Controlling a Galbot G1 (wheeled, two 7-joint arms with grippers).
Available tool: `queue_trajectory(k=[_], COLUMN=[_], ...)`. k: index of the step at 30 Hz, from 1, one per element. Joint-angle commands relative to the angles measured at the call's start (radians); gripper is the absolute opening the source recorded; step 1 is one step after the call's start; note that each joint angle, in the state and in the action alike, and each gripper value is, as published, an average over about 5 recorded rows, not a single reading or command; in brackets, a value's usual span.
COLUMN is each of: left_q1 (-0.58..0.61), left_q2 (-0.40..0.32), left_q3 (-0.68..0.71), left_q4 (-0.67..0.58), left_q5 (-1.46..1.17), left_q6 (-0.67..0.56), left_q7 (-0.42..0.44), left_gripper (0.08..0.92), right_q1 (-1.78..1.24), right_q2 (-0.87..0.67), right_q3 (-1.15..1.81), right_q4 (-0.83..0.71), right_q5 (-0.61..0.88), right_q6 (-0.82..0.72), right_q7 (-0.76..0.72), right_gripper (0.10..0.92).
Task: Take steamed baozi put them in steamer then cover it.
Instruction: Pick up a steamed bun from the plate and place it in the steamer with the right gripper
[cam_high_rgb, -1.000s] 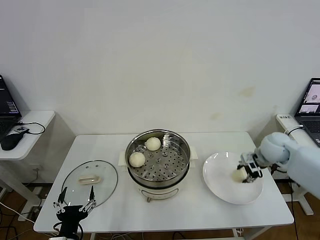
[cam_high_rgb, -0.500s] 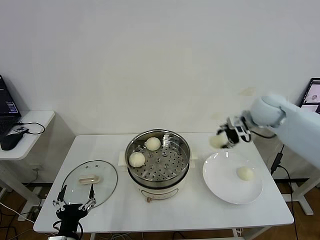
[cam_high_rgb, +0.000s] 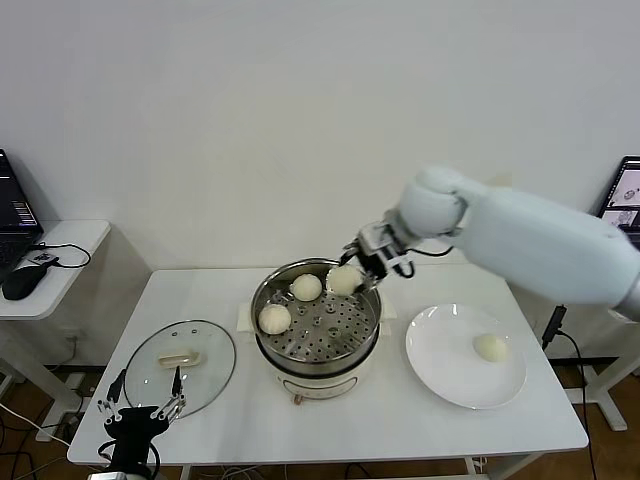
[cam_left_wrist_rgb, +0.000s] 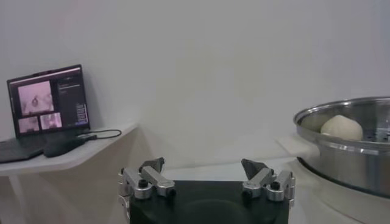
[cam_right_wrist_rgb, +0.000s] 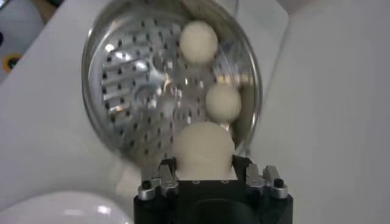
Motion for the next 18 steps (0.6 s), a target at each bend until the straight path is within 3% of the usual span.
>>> queue_trajectory(k=[1,10,18], left_q1=[-0.001,-0.007,-0.011], left_q2=[-0.003,-0.012,-0.016], left_q3=[-0.003,0.001,0.003], left_q4=[-0.002,0.002,0.006], left_q5=[-0.002,-0.002,-0.003], left_q6=[-0.001,-0.001,-0.003], left_q7=[-0.001,-0.001,-0.002], left_gripper=[0.823,0.823,0.823], right_q1=[-0.028,-0.025,-0.020], right_q2=[0.157,0.159,0.135], right_q3=[-0.136,-0.155,-0.167], right_q4=[-0.038,-0.034,0.000], right_q5=[-0.072,-0.199,-0.209], right_q6=[0.193,0.322,0.375], right_q7=[0.063,0.036,0.027], right_gripper=[0.594,0.594,0.602])
